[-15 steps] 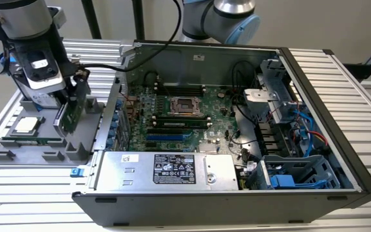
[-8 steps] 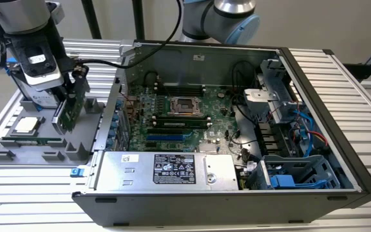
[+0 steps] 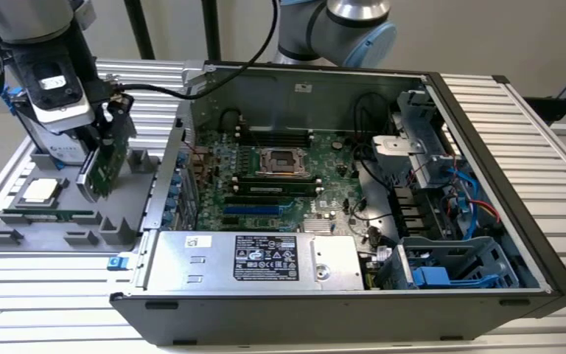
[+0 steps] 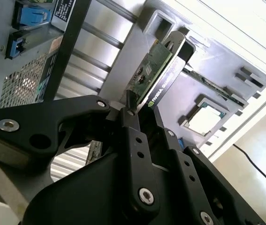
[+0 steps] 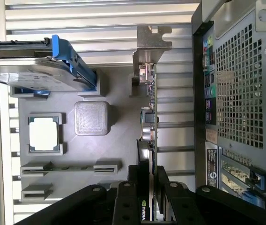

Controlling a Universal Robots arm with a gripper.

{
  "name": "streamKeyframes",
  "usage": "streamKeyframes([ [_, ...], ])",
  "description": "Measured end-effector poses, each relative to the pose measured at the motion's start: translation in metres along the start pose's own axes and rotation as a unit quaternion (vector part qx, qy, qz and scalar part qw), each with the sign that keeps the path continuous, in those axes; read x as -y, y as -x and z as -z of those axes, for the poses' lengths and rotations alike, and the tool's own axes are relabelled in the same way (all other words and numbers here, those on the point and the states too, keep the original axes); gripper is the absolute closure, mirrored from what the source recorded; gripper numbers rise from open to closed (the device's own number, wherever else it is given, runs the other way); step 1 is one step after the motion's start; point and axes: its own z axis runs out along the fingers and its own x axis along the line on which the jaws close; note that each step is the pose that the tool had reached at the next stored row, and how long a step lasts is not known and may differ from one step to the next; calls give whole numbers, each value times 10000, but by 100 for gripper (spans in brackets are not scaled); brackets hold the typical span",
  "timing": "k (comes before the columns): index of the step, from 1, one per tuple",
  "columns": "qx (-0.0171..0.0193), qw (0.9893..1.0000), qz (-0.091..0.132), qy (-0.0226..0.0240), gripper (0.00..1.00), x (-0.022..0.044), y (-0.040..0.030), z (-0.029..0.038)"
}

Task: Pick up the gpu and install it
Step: 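Pick up the gpu and move the gpu toward the slot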

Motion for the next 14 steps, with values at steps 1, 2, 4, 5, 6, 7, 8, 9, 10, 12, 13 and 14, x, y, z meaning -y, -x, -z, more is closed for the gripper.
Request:
streamKeyframes([
  [1, 0, 10000, 0, 0, 100, 0, 0, 10],
  [2, 0, 10000, 0, 0, 100, -1, 0, 21],
  [4, 0, 10000, 0, 0, 100, -2, 0, 42],
  [5, 0, 10000, 0, 0, 100, -3, 0, 53],
  [6, 0, 10000, 0, 0, 100, -3, 0, 64],
  [7, 0, 10000, 0, 0, 100, -4, 0, 73],
  [8, 0, 10000, 0, 0, 100, -4, 0, 85],
  [9, 0, 10000, 0, 0, 100, -5, 0, 96],
  [10, 0, 10000, 0, 0, 100, -5, 0, 107],
  [12, 0, 10000, 0, 0, 100, -6, 0, 129],
  [13, 0, 10000, 0, 0, 100, -7, 0, 140],
  [14, 0, 10000, 0, 0, 100, -7, 0, 150],
])
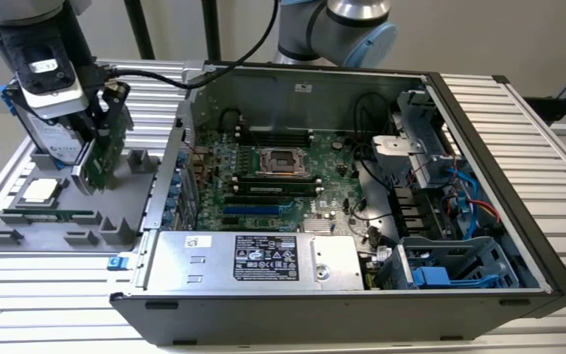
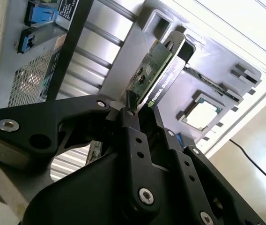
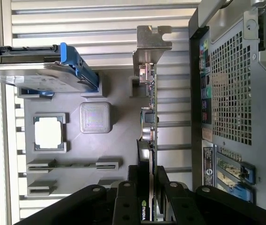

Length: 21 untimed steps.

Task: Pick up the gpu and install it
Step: 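Pick up the gpu and move the gpu toward the slot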

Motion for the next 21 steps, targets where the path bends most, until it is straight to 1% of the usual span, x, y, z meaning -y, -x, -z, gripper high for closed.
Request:
streamKeyframes([
  [21, 0, 10000, 0, 0, 100, -12, 1, 250],
])
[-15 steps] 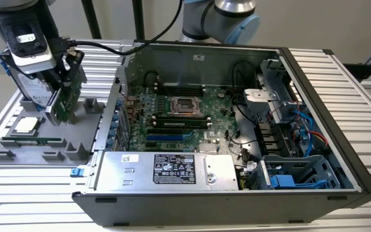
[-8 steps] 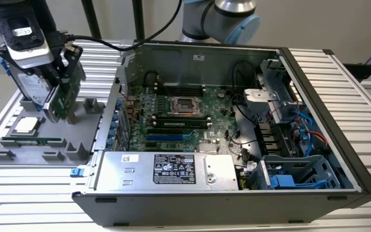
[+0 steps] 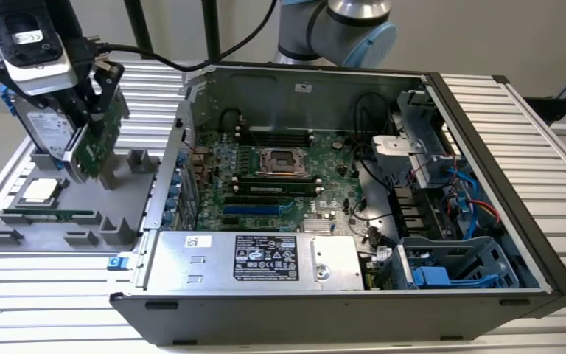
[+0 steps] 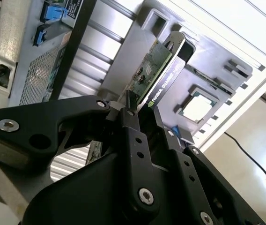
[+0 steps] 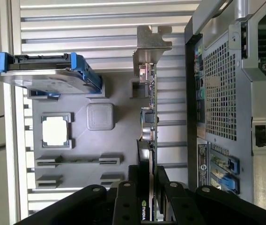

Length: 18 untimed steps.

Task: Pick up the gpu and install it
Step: 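Pick up the gpu and move the gpu toward the slot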

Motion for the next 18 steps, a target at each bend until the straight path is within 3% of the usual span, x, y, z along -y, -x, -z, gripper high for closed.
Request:
streamKeyframes([
  [18, 0, 10000, 0, 0, 100, -9, 0, 181],
])
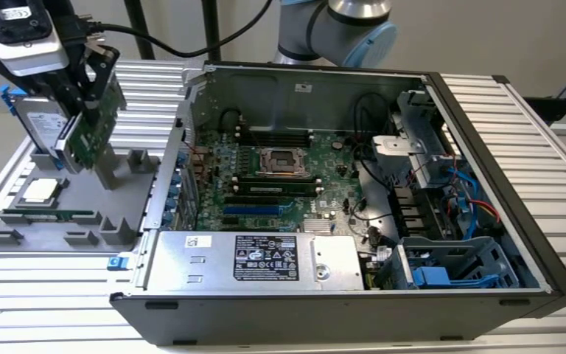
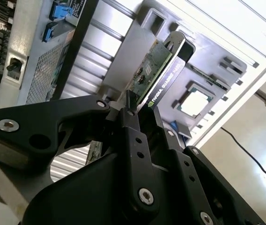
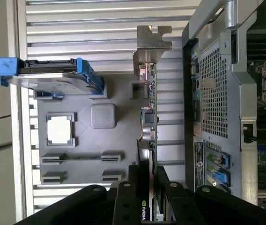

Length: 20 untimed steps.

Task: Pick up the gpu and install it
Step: 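Pick up the gpu and move the gpu toward the slot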

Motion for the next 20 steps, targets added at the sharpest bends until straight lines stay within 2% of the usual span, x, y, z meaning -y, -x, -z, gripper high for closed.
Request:
streamKeyframes([
  [5, 0, 10000, 0, 0, 100, -3, 0, 71],
  [20, 1, 10000, 0, 0, 100, -10, 1, 221],
])
